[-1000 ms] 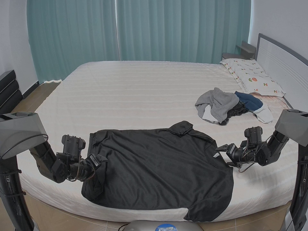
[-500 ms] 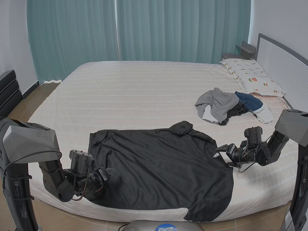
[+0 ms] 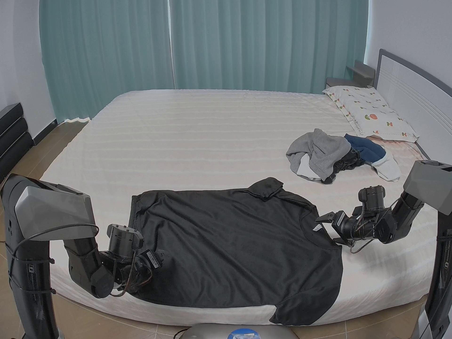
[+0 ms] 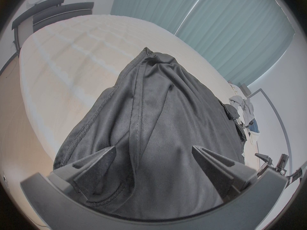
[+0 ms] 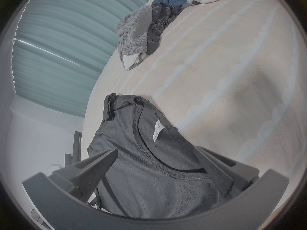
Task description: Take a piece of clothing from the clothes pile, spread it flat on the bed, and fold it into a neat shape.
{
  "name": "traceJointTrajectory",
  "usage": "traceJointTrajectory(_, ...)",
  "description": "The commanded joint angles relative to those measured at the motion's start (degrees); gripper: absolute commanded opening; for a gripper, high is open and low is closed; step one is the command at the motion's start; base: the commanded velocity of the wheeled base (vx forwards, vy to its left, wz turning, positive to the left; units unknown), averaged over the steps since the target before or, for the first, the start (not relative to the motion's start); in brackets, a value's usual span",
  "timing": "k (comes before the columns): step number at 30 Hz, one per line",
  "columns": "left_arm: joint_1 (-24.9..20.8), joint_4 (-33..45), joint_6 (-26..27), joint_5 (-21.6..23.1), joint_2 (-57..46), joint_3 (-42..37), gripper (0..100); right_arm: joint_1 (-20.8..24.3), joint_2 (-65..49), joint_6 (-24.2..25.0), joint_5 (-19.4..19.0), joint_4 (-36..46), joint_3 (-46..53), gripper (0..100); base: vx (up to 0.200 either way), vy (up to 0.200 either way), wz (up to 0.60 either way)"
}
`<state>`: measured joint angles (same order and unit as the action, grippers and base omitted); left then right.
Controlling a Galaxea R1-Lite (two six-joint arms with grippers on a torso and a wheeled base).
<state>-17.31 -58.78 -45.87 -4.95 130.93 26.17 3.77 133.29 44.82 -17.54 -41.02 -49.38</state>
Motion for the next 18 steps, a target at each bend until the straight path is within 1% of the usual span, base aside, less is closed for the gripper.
traceJointTrajectory(1,0.2,-0.2,0.0,-0.8,1.0,0.4,100,0.0,0.0,0.0,0.0,0.0,0.1,100,0.0,0.0,0.0)
traceJointTrajectory(2,0.2,-0.2,0.1,-1.4,0.8,0.2,100,0.0,0.0,0.0,0.0,0.0,0.1,100,0.0,0.0,0.0)
traceJointTrajectory(3,0.2,-0.1,0.2,-1.4,0.7,0.0,0,0.0,0.0,0.0,0.0,0.0,0.1,100,0.0,0.0,0.0)
traceJointTrajectory(9,0.6,0.2,2.7,-1.7,0.0,-1.5,0,0.0,0.0,0.0,0.0,0.0,0.1,100,0.0,0.0,0.0)
traceJointTrajectory(16,2.0,0.7,3.2,-2.1,-2.5,-2.6,0,0.0,0.0,0.0,0.0,0.0,0.1,100,0.0,0.0,0.0)
traceJointTrajectory(17,3.2,0.7,5.2,-2.1,-3.1,-3.4,0,0.0,0.0,0.0,0.0,0.0,0.1,100,0.0,0.0,0.0)
traceJointTrajectory(18,3.6,0.6,5.6,-2.1,-3.2,-3.7,0,0.0,0.0,0.0,0.0,0.0,0.1,100,0.0,0.0,0.0)
